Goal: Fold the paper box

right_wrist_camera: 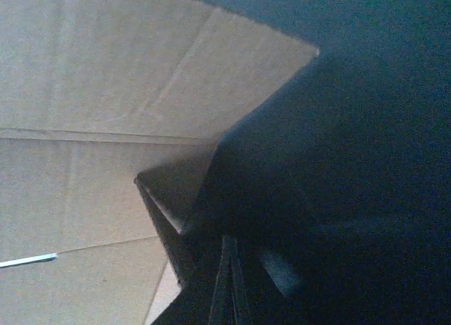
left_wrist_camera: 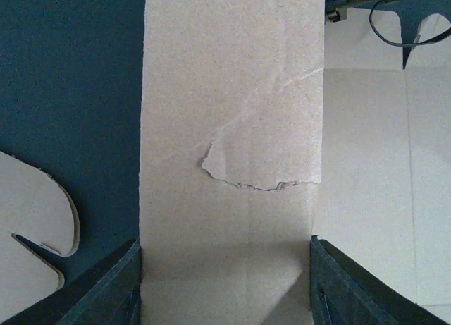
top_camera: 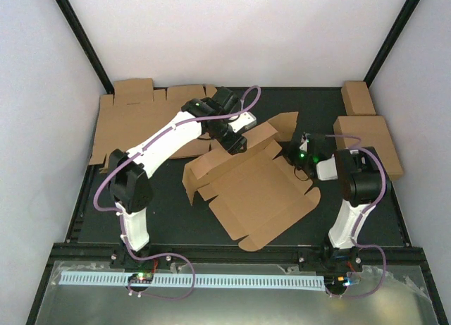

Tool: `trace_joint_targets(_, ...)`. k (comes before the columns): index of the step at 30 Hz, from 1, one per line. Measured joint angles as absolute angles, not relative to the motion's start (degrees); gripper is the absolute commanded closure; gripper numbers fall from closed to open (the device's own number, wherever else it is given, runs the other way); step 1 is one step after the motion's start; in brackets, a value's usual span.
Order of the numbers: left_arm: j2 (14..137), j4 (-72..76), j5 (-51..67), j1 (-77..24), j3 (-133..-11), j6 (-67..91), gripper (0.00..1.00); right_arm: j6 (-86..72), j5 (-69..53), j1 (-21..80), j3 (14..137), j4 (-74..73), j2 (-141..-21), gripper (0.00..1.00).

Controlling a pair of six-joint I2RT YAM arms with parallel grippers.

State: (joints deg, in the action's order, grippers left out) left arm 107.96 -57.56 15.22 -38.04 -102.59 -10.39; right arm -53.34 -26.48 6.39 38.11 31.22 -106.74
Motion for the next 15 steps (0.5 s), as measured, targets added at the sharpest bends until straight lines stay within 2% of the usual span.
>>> trace_joint_targets(15,107.4,-57.4,14.8,-38.8,-101.8,-10.3,0.40,-50.5,-34.2,7.9,35.9,40.8,-107.4,0.98)
